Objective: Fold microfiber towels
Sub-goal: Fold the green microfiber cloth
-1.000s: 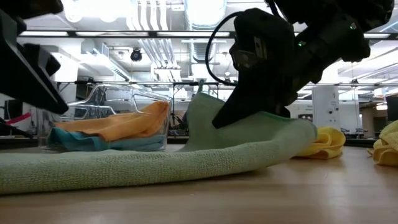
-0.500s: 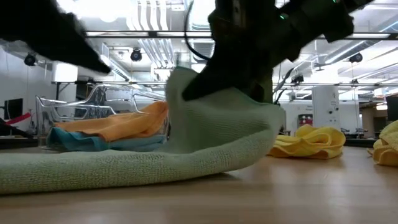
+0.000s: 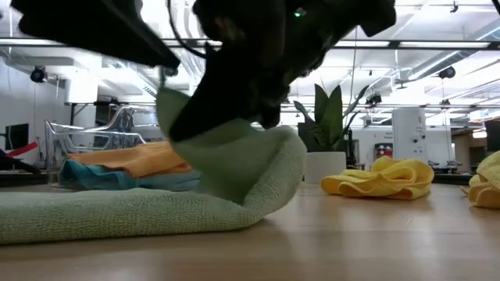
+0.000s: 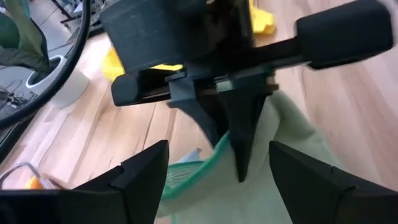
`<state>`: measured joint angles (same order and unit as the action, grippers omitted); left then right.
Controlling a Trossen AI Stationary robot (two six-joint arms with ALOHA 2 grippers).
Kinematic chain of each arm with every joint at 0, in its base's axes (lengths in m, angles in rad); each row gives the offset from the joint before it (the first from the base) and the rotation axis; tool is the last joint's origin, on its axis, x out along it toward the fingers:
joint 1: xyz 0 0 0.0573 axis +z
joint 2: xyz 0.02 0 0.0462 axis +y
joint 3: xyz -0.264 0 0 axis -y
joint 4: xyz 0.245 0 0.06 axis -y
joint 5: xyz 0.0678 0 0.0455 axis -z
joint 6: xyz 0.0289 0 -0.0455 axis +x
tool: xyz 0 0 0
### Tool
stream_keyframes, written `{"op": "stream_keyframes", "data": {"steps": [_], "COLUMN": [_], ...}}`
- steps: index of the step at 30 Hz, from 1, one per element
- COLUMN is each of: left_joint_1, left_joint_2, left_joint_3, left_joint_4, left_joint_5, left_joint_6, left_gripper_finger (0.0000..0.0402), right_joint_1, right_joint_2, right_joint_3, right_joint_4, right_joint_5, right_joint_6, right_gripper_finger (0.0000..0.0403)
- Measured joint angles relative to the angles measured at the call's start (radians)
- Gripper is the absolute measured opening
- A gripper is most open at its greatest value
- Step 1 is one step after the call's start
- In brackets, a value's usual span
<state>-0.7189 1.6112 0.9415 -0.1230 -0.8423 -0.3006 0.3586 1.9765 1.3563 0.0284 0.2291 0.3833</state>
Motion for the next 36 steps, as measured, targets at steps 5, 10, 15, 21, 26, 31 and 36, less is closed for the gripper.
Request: {"op": "stream_keyframes", "data": {"steps": [5,10,15,21,26,31,36], "left_joint_1": [0.006,0.029,0.061,0.096,0.106,0.108,0.108], "left_joint_2": [0.0,0.001,0.002,0.003,0.003,0.004,0.004], "left_joint_3": [-0.029,-0.068,-0.08,-0.08,-0.08,-0.08,-0.081], "left_joint_4": [0.001,0.001,0.014,0.018,0.018,0.018,0.018], "left_joint_5": [0.056,0.101,0.104,0.193,0.231,0.241,0.24], "left_joint_6": [0.014,0.02,0.034,0.05,0.052,0.055,0.052], "left_gripper_finger": [0.0262,0.0258,0.0238,0.0195,0.0117,0.0016,0.0006], "right_joint_1": [0.001,0.004,0.004,0.004,0.006,0.006,0.01], "right_joint_2": [0.039,0.036,0.032,0.032,0.032,0.032,0.032], "right_joint_3": [0.065,0.075,0.077,0.077,0.077,0.077,0.077], "right_joint_4": [-0.054,-0.061,-0.061,-0.07,-0.075,-0.075,-0.073], "right_joint_5": [-0.002,-0.001,-0.002,-0.004,-0.002,0.003,-0.001], "right_joint_6": [-0.051,-0.077,-0.088,-0.09,-0.098,-0.105,-0.091], "right_gripper_finger": [0.0009,0.0009,0.0009,0.0009,0.0009,0.0017,0.006]}}
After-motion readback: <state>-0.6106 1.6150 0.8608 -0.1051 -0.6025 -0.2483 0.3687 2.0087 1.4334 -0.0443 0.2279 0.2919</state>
